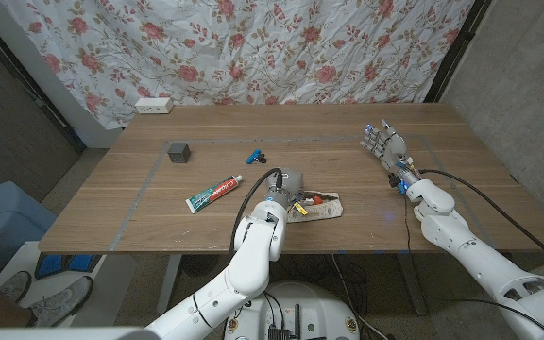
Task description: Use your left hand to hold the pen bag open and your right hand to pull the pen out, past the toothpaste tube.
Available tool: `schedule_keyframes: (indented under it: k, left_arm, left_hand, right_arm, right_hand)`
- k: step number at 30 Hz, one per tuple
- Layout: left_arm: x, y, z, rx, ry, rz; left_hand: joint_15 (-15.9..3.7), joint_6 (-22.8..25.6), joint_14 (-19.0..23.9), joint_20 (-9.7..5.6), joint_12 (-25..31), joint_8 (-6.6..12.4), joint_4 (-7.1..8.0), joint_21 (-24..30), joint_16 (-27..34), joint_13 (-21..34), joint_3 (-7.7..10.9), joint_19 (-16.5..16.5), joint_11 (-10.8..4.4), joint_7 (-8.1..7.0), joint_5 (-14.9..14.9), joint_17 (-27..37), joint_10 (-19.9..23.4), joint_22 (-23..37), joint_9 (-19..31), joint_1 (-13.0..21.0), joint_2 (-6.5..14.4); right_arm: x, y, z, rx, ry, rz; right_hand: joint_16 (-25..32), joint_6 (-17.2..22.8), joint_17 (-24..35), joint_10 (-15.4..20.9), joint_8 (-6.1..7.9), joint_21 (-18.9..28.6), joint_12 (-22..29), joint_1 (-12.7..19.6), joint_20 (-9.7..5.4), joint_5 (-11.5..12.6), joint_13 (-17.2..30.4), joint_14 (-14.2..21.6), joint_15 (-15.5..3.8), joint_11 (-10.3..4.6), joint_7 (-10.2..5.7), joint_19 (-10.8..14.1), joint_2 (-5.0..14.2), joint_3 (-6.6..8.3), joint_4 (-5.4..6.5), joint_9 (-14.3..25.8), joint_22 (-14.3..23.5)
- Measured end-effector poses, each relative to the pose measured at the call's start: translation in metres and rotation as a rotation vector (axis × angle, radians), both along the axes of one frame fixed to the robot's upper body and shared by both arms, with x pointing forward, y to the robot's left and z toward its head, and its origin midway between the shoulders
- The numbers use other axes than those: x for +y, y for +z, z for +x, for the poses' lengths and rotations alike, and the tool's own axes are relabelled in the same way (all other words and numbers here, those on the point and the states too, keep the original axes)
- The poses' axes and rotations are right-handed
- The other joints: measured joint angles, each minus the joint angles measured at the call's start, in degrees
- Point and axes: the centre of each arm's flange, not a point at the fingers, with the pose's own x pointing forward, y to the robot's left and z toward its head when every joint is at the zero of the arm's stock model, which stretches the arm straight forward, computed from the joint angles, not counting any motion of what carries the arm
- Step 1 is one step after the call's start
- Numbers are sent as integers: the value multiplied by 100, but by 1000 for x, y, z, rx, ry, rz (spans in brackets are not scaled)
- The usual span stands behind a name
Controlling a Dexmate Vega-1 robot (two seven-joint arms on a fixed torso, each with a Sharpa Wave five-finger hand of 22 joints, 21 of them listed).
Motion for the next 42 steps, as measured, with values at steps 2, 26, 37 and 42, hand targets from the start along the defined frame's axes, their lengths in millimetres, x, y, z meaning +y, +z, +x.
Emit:
schedule_keyframes:
  k: [2, 26, 37, 42]
  left_arm:
    - [2, -1, 0, 2, 6, -1]
    - [11, -9, -4, -30, 56, -24]
    - [10, -12, -4, -38, 71, -41]
    - [8, -13, -5, -36, 76, -50]
  left_hand:
    - [2, 20, 2, 8, 0, 0, 0, 37, 0, 0, 0, 44, -8, 20, 0, 0, 8, 0, 0, 31, 31]
    - [0, 225, 267, -81, 28, 0, -7, 44, 40, 0, -182, 205, -30, 62, 0, 0, 234, 0, 28, 180, -76]
    - [-1, 209, 266, -70, 28, -73, 8, 44, 40, 0, -308, 255, -18, 77, 0, 0, 283, 0, 27, 160, -155]
    - [-21, 83, 287, -70, -3, -140, 23, 44, 40, 0, -405, 255, -17, 155, 0, 0, 283, 0, 27, 126, -236]
  right_arm:
    - [0, 0, 1, 1, -1, 1]
    - [3, 0, 4, 6, -6, 5]
    - [2, 0, 4, 6, -6, 4]
    - [2, -1, 4, 6, -3, 3]
  right_hand:
    - [0, 0, 0, 0, 0, 0, 0, 0, 0, 0, 0, 0, 0, 0, 0, 0, 0, 0, 0, 0, 0]
    - [0, 11, 1, 32, 0, 0, 0, 0, 0, 0, 0, 0, 0, 32, 11, 0, 0, 0, 0, 0, 0]
    - [0, 11, 2, 31, 0, 0, 0, 0, 42, 0, 0, 0, 0, 31, 11, 42, 0, 0, 0, 0, 0]
    - [0, 11, 2, 31, 0, 0, 0, 0, 42, 0, 0, 0, 0, 31, 11, 41, 0, 0, 0, 0, 0]
